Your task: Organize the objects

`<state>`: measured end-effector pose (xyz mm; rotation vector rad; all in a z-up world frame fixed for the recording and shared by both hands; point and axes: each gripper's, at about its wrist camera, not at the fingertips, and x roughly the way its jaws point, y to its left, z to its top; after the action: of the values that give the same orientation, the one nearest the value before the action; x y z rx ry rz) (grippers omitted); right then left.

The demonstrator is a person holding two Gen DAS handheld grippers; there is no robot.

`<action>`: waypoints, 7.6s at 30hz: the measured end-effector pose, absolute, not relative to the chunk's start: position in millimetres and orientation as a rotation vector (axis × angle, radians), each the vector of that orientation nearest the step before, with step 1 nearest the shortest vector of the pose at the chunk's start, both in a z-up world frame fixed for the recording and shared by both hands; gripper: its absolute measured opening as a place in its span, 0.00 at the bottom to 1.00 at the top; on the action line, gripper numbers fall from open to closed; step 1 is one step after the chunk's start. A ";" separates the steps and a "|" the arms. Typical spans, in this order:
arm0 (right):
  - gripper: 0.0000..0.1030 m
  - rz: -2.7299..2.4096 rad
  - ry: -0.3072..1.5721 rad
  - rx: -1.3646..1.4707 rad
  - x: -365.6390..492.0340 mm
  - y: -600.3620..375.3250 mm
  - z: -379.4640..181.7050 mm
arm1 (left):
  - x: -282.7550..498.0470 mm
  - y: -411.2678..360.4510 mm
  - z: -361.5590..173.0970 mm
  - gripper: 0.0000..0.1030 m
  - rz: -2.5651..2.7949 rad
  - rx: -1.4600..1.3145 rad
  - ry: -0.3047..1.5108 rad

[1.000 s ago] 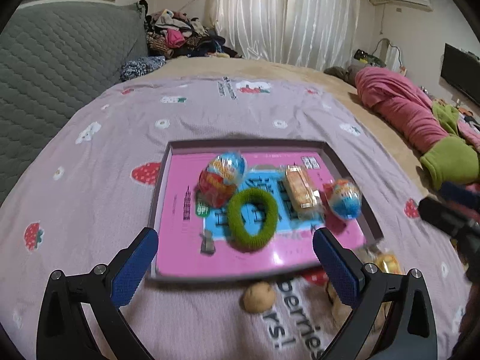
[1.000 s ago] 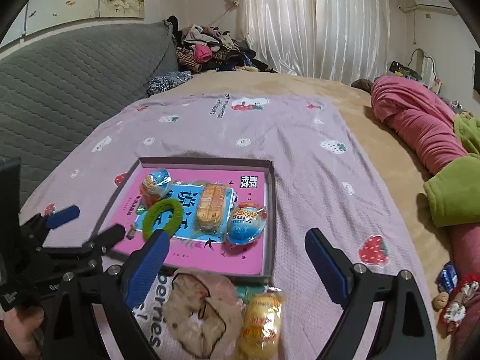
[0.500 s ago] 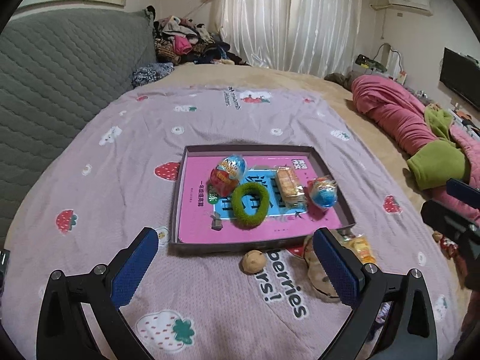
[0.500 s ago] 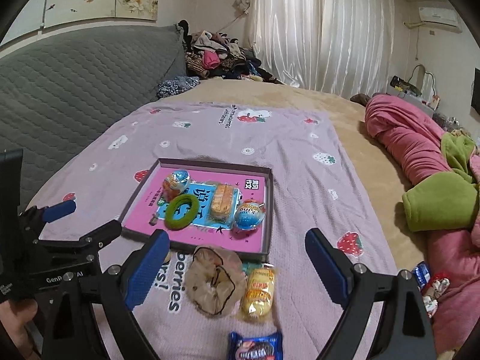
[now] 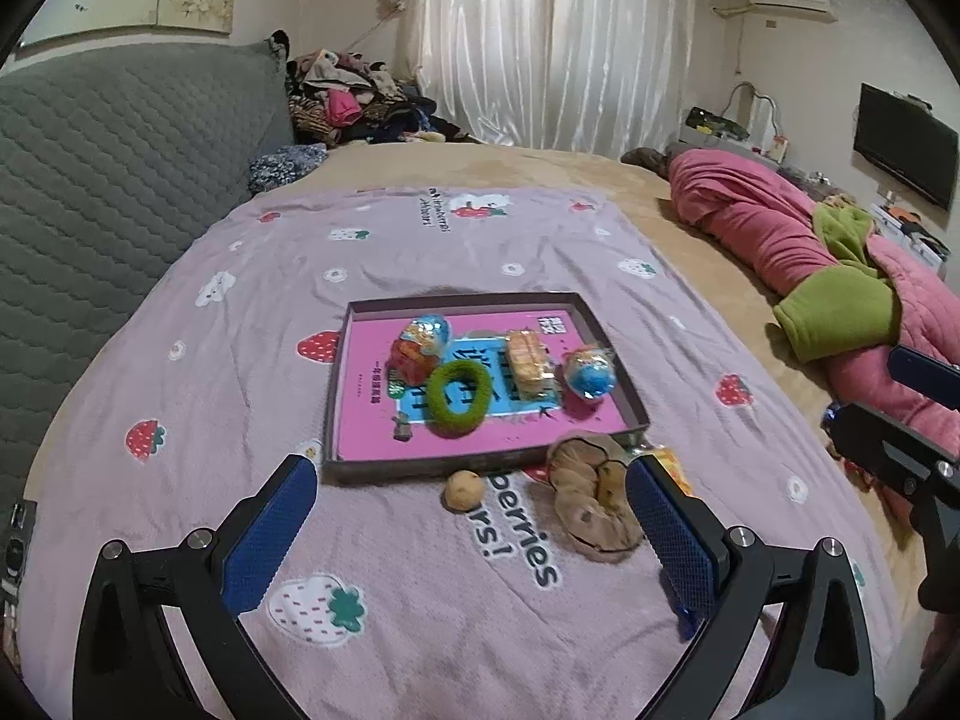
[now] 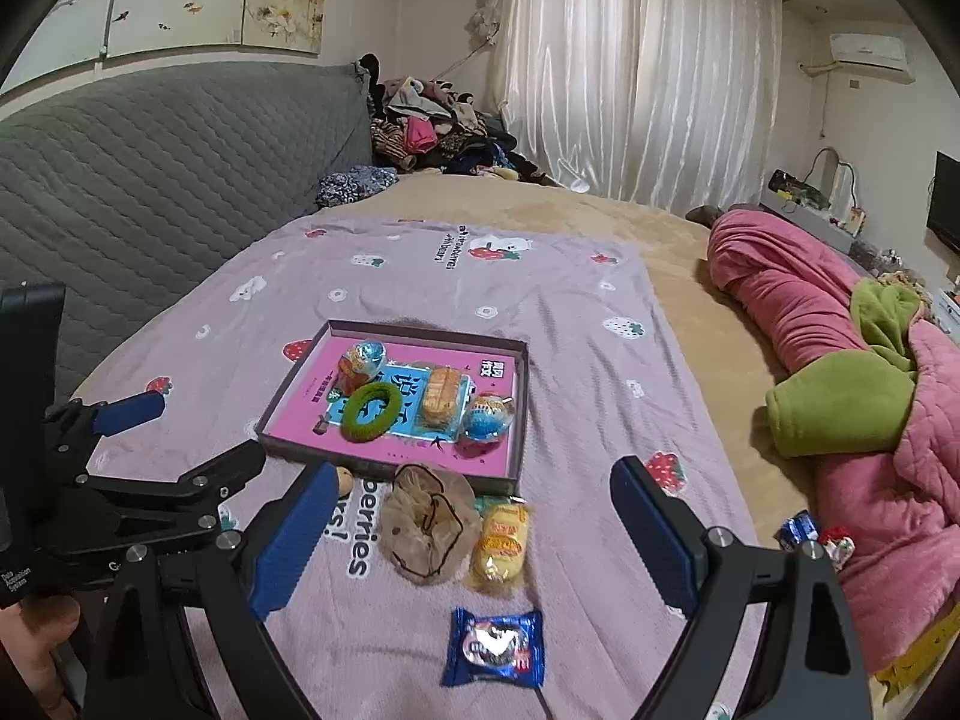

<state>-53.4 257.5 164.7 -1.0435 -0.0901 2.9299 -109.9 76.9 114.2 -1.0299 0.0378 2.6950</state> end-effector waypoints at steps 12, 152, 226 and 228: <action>0.89 2.922 -0.113 -1.025 -7.8 261.4 174.7 | -72.4 88.8 126.2 1.00 2.687 -1.012 0.025; 0.61 2.815 -0.006 -1.473 -57.6 296.4 -40.7 | -186.3 195.0 -51.3 0.11 2.379 -1.306 -0.018; 0.61 3.003 -0.129 -1.078 -100.5 213.9 142.1 | -146.7 33.7 115.2 0.11 2.708 -1.046 -0.013; 0.61 3.007 -0.137 -1.070 -105.2 212.0 146.4 | -149.8 32.8 118.6 0.11 2.713 -1.040 -0.003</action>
<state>-105.2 212.0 146.4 -1.0697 -0.1373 3.0068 -149.8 32.8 118.6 -1.0397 -0.0027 2.7127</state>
